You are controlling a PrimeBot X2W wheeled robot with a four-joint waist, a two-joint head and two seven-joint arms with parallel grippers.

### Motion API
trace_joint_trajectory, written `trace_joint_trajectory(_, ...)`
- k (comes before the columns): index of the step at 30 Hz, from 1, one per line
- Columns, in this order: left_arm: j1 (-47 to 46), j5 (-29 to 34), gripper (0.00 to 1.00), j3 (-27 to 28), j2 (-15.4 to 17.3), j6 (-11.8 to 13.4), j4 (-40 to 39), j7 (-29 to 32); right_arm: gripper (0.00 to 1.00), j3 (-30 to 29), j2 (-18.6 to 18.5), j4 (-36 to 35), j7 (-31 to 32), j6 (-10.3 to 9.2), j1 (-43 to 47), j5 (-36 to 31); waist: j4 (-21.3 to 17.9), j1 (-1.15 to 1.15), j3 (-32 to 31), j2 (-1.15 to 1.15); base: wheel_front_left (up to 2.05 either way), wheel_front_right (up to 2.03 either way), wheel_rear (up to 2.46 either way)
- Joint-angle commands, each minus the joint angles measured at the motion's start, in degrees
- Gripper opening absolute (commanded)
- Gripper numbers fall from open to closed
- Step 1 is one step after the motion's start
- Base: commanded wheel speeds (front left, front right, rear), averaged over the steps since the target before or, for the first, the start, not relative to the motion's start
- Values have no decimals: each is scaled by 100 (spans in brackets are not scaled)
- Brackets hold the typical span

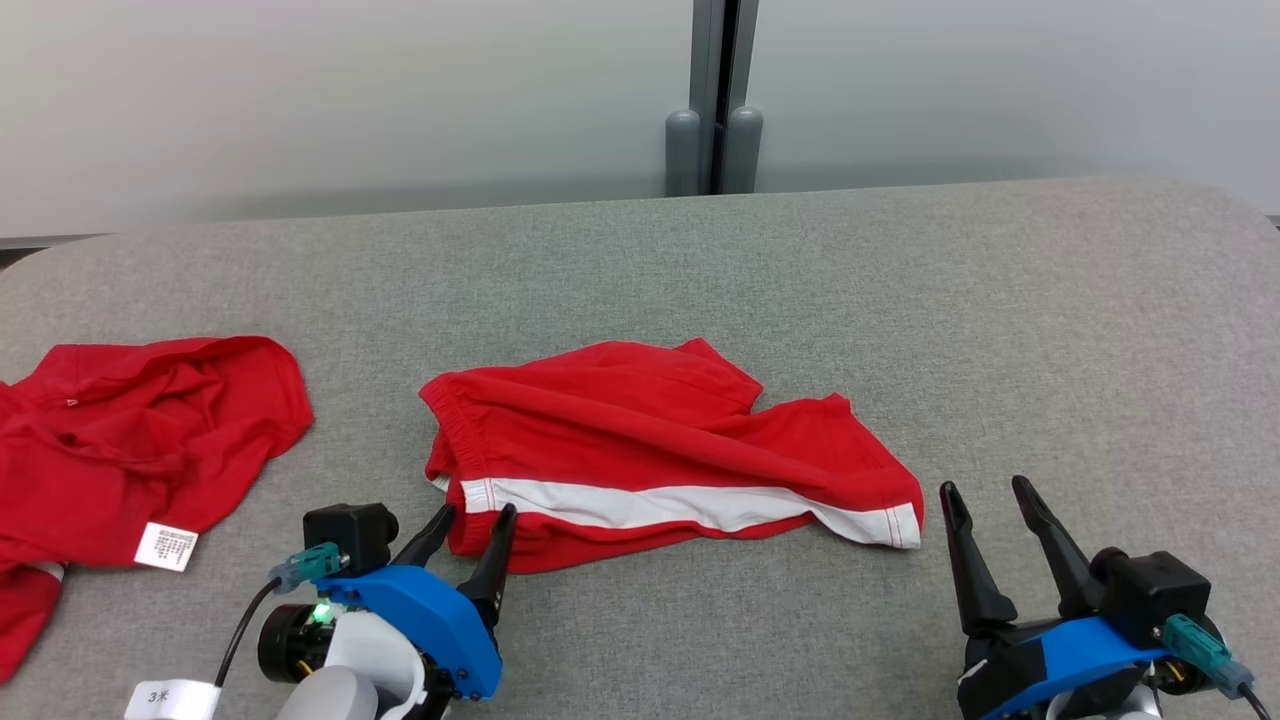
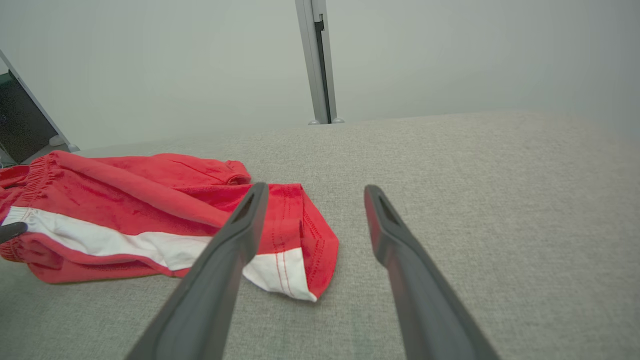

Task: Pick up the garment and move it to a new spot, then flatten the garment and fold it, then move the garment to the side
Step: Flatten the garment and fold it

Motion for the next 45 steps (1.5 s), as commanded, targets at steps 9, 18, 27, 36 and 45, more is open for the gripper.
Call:
trace_joint_trajectory(9,-384,-225,59,-290,82,-46,112,-9,100,83,-8,47,-36,3,-112,27,-18,0,36,0,0,0,0)
trace_joint_trajectory(18,-419,-282,0,-522,183,-47,90,-135,100,253,-8,116,204,3,-85,100,13,0,43,0,0,0,0)
trace_joint_trajectory(27,-146,-248,0,-663,253,-48,-74,-424,100,237,-13,383,1089,2,-160,141,96,0,271,0,0,0,0)
trace_joint_trajectory(36,-179,-293,0,-681,237,-39,-159,-563,100,435,-7,714,1553,3,-621,62,181,0,458,0,0,0,0)
trace_joint_trajectory(45,-274,-437,0,-656,171,-42,-244,-710,0,561,-10,642,1691,3,-642,287,214,0,431,0,0,0,0)
